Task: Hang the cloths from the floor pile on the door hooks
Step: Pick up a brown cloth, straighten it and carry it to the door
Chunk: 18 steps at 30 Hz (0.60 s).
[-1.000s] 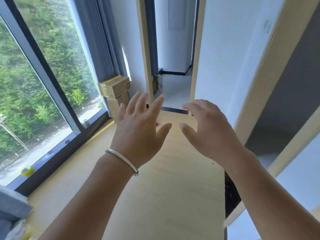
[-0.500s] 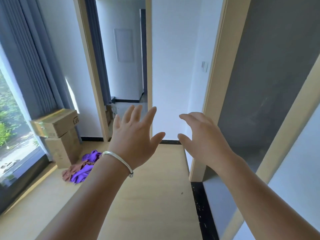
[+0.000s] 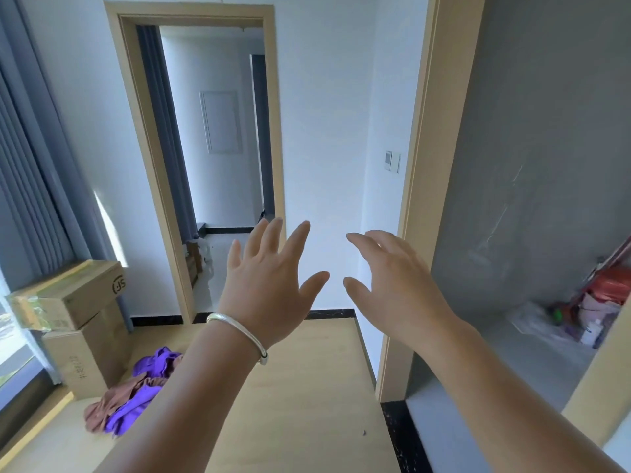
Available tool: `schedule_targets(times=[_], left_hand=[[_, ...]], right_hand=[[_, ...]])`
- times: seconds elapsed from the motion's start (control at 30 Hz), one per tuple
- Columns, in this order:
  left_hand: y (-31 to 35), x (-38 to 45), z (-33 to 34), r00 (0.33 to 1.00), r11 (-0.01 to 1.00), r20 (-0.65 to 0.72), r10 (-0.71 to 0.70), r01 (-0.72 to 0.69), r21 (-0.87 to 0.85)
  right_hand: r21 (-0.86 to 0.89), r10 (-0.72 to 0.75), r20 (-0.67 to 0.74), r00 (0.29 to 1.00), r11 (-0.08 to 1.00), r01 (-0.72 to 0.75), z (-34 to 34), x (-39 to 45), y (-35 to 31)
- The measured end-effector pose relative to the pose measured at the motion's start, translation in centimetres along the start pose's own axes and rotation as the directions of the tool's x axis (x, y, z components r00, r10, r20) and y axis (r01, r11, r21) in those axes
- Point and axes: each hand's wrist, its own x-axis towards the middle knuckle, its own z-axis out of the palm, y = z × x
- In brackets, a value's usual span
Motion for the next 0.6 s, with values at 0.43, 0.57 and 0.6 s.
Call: schedule_targets(times=[0.43, 0.57, 0.6], left_hand=[[0.7, 13.8, 8.9, 1.0, 0.999, -0.014, -0.024, 0.025, 0.041], [1.5, 18.0, 11.6, 0.999, 0.998, -0.023, -0.04, 0.041, 0.043], [1.7, 18.9, 12.3, 0.999, 0.998, -0.023, -0.043, 0.044, 0.048]], right_hand=[[0.066, -0.017, 0.008, 1.0, 0.998, 0.016, 6.3, 13.0, 10.4], [0.092, -0.014, -0.004, 1.0, 0.996, 0.015, 7.3, 16.7, 14.1], [0.095, -0.014, -0.004, 1.0, 0.995, 0.014, 7.6, 17.5, 14.9]])
